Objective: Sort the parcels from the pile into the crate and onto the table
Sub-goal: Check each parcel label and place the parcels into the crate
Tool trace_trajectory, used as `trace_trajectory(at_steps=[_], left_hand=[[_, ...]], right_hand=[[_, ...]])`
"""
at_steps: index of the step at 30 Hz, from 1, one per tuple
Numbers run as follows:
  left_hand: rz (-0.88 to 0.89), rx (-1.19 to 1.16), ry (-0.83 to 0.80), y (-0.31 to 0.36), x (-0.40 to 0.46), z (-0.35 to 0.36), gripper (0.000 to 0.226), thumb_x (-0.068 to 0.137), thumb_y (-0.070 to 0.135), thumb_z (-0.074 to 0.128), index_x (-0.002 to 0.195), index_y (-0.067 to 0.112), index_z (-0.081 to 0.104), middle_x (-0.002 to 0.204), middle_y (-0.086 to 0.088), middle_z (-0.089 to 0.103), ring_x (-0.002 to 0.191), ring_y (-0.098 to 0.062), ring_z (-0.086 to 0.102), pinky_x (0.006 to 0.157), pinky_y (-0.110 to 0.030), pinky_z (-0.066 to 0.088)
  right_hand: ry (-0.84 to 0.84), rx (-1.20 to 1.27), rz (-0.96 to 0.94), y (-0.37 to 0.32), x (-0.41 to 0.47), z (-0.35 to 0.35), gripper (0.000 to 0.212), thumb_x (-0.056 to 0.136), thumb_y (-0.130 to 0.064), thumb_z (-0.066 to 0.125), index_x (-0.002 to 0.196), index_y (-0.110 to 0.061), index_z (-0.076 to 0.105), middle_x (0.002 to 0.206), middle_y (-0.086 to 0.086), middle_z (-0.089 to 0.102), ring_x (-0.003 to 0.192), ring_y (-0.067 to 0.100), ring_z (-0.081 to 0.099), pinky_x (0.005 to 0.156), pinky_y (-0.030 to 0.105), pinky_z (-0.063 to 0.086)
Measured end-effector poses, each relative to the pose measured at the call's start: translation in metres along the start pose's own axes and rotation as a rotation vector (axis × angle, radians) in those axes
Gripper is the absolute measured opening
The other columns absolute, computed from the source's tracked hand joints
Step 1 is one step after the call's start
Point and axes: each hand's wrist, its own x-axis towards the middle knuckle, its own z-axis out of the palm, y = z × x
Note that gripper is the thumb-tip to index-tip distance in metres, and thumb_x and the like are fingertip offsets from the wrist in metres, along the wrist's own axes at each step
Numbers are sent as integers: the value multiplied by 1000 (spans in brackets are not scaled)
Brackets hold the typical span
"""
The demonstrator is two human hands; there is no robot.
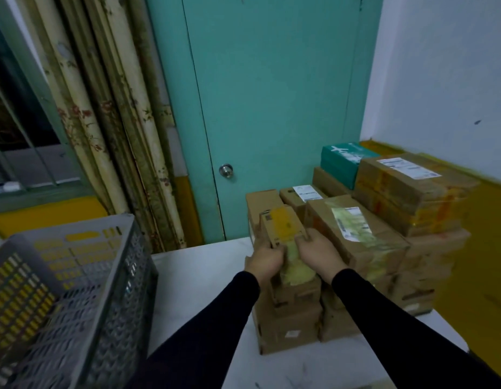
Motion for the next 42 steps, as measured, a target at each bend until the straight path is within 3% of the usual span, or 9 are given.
trace_trajectory(at_steps=[2,5,10,16,21,24,32,35,42], left_hand=[[9,-91,20,15,-28,-6,59,75,68,51,131,49,56,133,10,65,122,-23,62,111,-48,44],[52,-262,82,29,-58,-24,34,103,36,49,136,28,54,123,3,67,101,-13,66,76,-25,54],[101,-446,158,23,-79,-76,33,106,33,50,138,26,51,113,5,68,90,-11,68,55,-21,55],[152,-505,196,2,-94,-127,51,99,27,63,146,21,46,124,-3,65,100,-17,69,60,-22,57],[122,-501,143,-15,-101,-147,54,98,29,64,148,29,43,123,2,69,104,-16,69,73,-28,56],[77,-490,112,-23,-106,-151,52,98,37,61,147,42,41,122,6,68,110,-19,64,83,-36,52],[45,-457,174,-49,-109,-139,56,97,36,61,147,43,38,122,10,70,102,-13,72,62,-24,56],[42,-466,183,-52,-108,-135,52,98,32,60,144,43,40,122,9,70,104,-15,71,63,-25,56],[85,-487,206,-52,-108,-136,41,101,35,58,139,43,45,117,10,72,98,-12,74,61,-23,58]], right_hand=[[67,17,-40,-10,-7,2,37,107,-34,38,131,-10,55,128,15,61,111,32,56,93,38,46],[134,162,-99,-31,-21,12,46,107,-38,41,146,-14,49,138,5,57,123,26,54,103,38,44],[54,551,-120,-74,-38,49,40,103,-43,49,141,-33,52,137,2,59,113,22,64,94,45,58],[-171,658,-204,-92,-39,78,28,103,-30,56,128,-41,48,120,-9,67,101,9,69,75,23,58],[-291,642,-201,-94,-37,101,50,96,-36,67,142,-41,46,131,-3,68,112,18,70,100,46,55],[-349,692,-181,-92,-37,118,41,99,-34,62,138,-41,52,129,-5,69,113,18,70,100,48,55],[-385,718,-135,-76,-49,144,32,101,-22,57,119,-48,61,120,-9,74,109,17,72,94,42,58],[-358,707,-132,-70,-51,147,36,101,-19,54,128,-43,58,118,-10,74,104,13,73,85,34,60],[-348,721,-177,-71,-55,146,33,101,-24,56,128,-43,58,119,-12,73,108,13,72,89,36,59]])
